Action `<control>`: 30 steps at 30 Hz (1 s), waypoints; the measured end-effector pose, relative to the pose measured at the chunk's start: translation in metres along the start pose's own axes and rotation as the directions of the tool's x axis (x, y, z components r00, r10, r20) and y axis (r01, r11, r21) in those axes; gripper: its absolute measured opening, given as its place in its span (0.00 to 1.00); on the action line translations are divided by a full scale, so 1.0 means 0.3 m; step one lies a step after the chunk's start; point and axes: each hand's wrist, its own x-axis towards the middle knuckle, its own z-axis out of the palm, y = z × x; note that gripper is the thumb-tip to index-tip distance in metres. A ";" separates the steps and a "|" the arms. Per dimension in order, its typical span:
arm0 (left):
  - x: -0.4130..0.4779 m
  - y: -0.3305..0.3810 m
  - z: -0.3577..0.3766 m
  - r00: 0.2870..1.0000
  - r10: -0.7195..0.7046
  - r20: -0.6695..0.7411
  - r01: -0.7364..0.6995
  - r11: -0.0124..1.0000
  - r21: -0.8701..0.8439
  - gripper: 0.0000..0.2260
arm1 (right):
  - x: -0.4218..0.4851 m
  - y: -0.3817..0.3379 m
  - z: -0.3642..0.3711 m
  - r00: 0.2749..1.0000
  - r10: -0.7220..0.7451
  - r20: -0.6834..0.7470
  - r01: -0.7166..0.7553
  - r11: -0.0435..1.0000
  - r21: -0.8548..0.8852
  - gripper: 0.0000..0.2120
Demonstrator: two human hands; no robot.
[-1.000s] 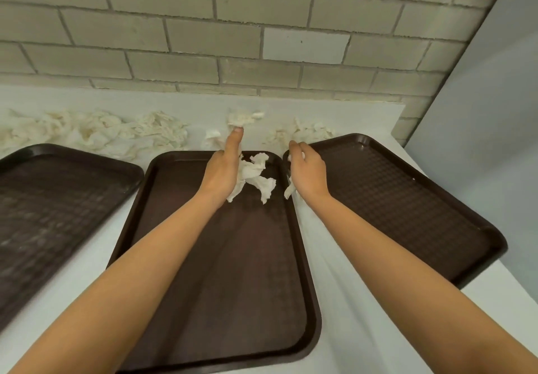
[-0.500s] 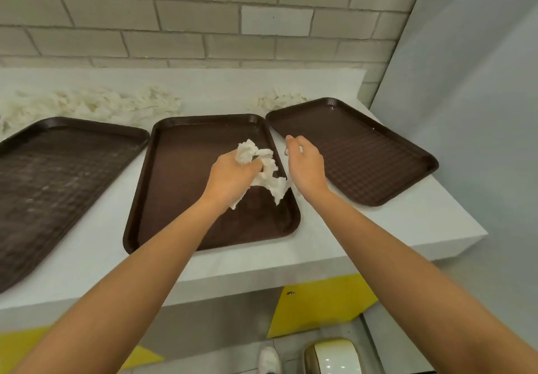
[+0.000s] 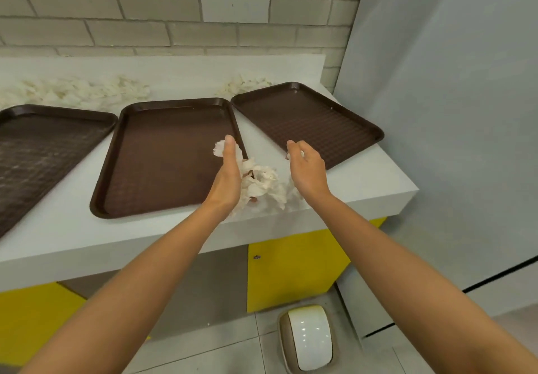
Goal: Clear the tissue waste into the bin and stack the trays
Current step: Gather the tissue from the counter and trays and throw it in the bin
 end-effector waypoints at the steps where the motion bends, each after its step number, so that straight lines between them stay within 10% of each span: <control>1: -0.013 -0.013 0.027 0.998 0.019 -0.060 -0.016 0.998 0.055 0.33 | -0.013 0.017 -0.029 1.000 0.006 0.007 -0.006 1.000 0.001 0.16; 8: -0.098 -0.136 0.211 0.995 0.019 -0.099 -0.006 0.993 0.121 0.09 | -0.107 0.162 -0.232 0.999 0.044 0.031 -0.043 0.999 -0.026 0.17; 30: -0.257 -0.623 0.433 0.980 -0.115 -0.160 0.157 0.946 0.283 0.19 | -0.372 0.733 -0.332 0.928 0.316 0.196 -0.290 0.945 -0.150 0.14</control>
